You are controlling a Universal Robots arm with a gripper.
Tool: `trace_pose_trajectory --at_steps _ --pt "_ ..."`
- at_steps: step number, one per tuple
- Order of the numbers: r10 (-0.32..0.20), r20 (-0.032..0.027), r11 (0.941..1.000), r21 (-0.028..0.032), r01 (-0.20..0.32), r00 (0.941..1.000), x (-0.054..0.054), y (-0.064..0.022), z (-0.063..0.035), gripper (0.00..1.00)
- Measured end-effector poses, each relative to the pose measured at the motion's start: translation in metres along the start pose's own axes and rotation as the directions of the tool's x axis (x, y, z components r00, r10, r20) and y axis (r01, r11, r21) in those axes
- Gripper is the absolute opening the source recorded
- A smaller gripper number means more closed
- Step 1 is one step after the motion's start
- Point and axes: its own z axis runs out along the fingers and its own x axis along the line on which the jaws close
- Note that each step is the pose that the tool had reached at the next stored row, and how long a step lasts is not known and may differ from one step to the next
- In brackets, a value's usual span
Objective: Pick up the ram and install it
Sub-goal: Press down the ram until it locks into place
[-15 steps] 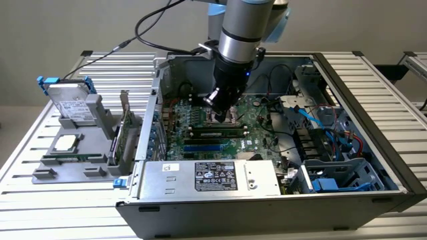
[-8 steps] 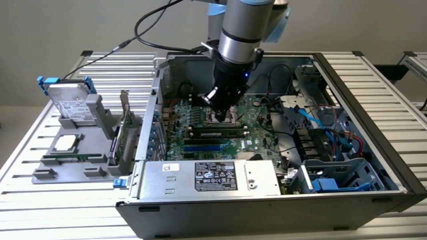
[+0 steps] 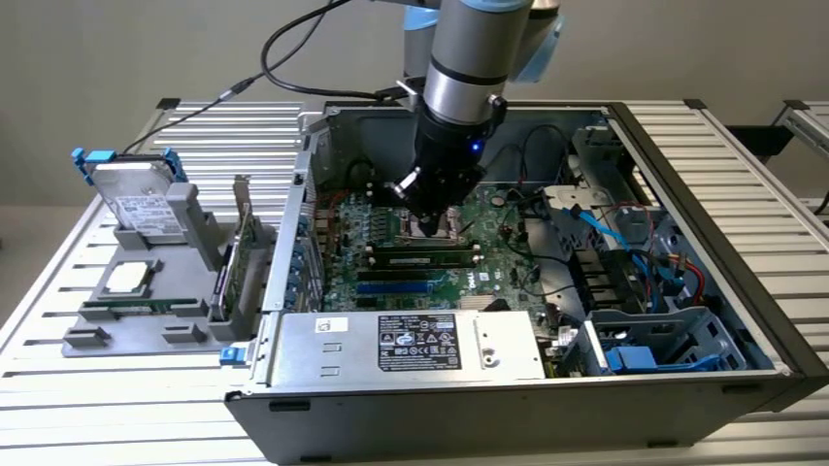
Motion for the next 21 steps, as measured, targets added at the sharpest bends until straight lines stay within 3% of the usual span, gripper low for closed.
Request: trace_pose_trajectory --at_steps 2,6,13,16,21 --pt "0.016 0.0024 0.9999 0.0054 -0.016 0.9999 0.0001 -0.0001 0.0002 0.1" --pt "0.048 0.0046 0.9986 0.0229 -0.048 0.9988 0.0001 0.0 0.0007 0.1" --pt "0.118 0.0182 0.9918 0.0466 -0.119 0.9928 0.0 -0.0001 0.0015 0.1" --pt "0.154 0.0218 0.9867 0.0499 -0.155 0.9878 -0.0001 -0.0001 0.0024 0.1" --pt "0.218 0.0263 0.9744 0.0492 -0.219 0.9755 -0.0003 -0.0003 0.0046 0.1"
